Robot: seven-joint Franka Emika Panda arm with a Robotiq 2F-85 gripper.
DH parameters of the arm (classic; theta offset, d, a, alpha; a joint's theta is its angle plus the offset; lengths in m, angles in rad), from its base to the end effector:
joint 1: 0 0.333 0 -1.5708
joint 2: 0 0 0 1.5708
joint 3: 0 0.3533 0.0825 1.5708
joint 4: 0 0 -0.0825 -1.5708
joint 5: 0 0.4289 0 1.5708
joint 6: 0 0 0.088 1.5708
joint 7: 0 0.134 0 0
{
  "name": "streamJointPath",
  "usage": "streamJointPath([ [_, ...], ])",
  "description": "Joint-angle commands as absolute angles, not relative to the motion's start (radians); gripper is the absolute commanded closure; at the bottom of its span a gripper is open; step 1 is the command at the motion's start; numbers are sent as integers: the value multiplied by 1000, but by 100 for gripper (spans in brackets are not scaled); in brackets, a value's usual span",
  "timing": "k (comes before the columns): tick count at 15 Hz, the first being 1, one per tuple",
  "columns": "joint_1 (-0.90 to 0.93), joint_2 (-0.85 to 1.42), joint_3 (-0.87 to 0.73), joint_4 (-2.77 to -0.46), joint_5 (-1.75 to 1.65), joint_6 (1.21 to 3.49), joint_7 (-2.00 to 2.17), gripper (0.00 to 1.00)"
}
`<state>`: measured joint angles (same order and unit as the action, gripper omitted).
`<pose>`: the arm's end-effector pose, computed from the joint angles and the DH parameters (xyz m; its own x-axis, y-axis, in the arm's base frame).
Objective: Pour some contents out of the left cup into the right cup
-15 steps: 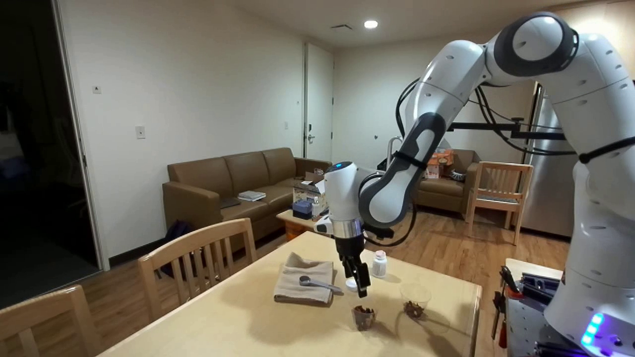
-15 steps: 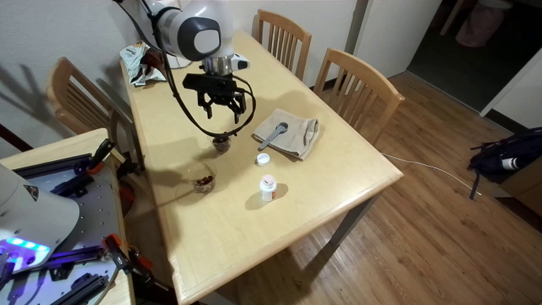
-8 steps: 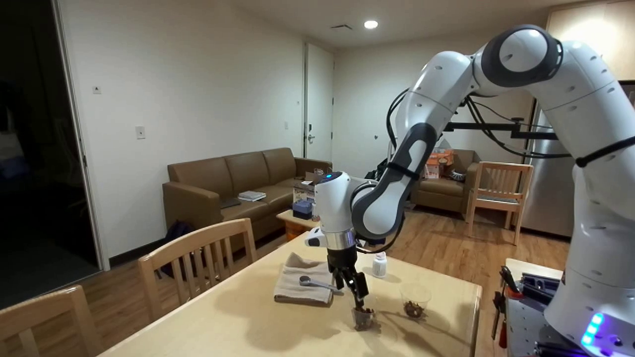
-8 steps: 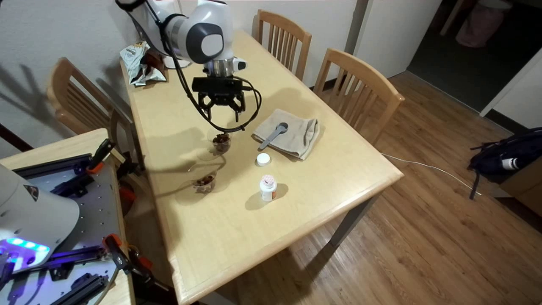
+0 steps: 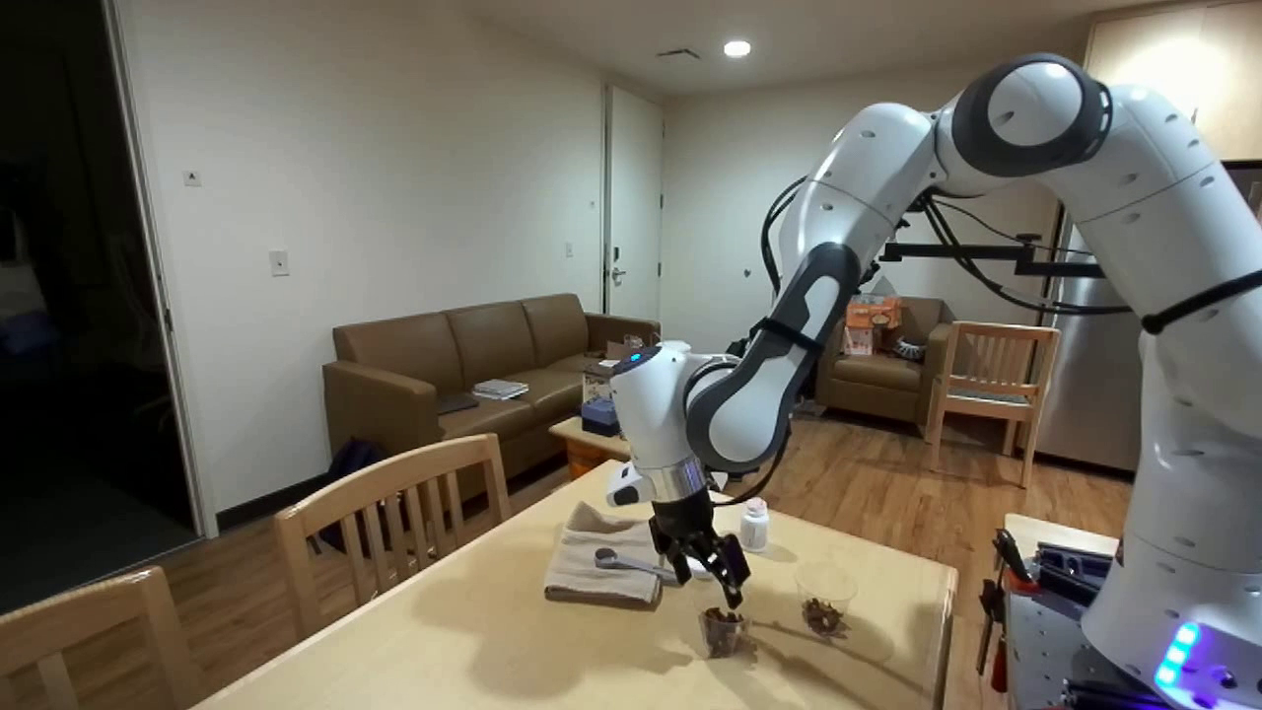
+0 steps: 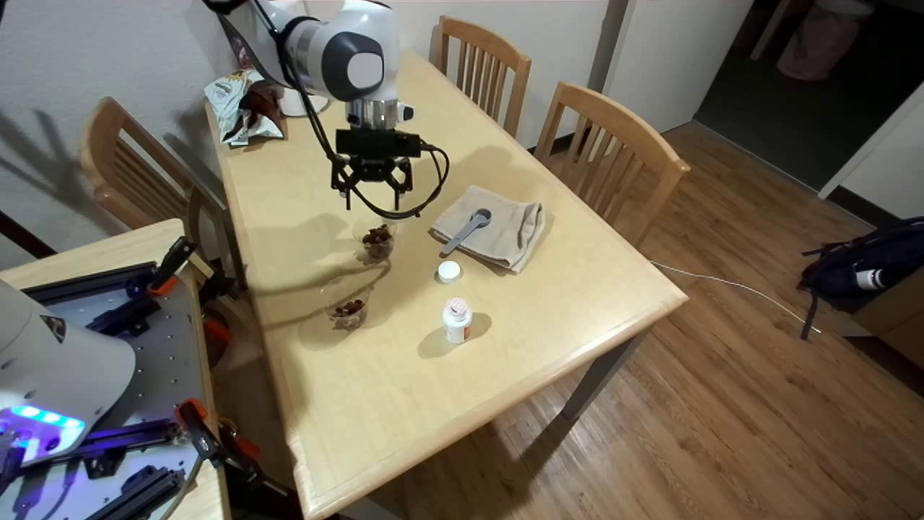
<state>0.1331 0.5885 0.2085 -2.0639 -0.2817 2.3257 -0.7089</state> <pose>0.5506 0.1929 0.0930 0.2760 0.9301 -0.2421 0.9295 -0.3224 -0.1789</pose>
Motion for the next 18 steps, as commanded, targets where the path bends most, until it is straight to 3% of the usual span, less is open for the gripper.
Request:
streamJointPath([
  [1,135,632,215,-1978,-335,2215,-855,0],
  [8,139,618,209,-1999,-309,2235,-831,0],
  [14,29,715,287,-1994,-268,2538,-1154,0],
  [18,-53,736,348,-2000,-227,2519,-1391,0],
])
